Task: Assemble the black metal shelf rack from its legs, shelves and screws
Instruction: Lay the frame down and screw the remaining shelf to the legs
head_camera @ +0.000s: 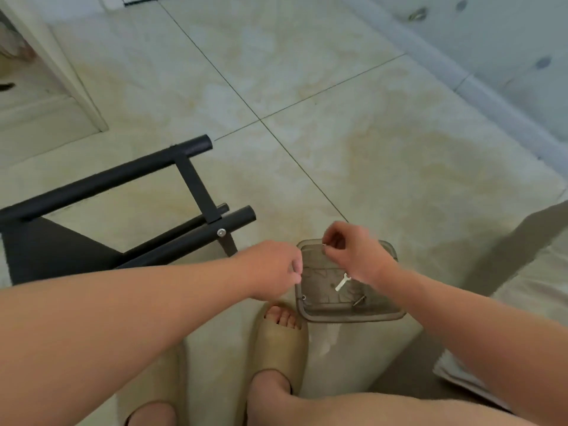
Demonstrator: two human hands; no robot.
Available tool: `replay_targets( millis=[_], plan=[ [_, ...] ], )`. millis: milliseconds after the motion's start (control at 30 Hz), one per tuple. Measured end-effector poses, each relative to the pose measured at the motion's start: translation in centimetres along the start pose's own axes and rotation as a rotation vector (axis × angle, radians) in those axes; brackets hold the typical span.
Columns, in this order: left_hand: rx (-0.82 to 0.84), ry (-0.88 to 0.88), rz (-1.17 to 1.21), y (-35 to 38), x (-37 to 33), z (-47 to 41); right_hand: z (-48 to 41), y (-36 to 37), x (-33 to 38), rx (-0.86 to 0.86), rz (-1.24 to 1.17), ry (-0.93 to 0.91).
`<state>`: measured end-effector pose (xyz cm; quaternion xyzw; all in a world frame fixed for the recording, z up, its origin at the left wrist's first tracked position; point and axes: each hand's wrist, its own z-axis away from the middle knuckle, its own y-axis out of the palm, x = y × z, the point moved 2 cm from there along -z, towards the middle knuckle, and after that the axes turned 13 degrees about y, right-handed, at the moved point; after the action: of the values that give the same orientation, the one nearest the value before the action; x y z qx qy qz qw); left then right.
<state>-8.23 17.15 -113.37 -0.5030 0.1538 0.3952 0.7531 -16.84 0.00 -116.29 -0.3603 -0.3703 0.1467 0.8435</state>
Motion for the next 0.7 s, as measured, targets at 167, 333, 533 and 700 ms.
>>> replay_targets(
  millis=[167, 333, 533, 700],
  plan=[
    [-0.287, -0.273, 0.539, -5.9, -1.4, 5.2, 3.0, -5.3, 9.5, -0.121, -0.146, -0.052],
    [-0.644, -0.432, 1.102, -10.3, -0.6, 11.1, 7.3, -6.4, 18.9, -0.171, -0.179, -0.160],
    [-0.614, -0.310, 1.559, -10.5, 0.0, 14.7, 10.5, -2.1, 24.8, -0.097, -0.108, -0.203],
    [-0.648, -0.299, 1.584, -10.9, 1.0, 15.5, 10.6, 0.1, 25.4, -0.041, -0.083, -0.204]
  ],
)
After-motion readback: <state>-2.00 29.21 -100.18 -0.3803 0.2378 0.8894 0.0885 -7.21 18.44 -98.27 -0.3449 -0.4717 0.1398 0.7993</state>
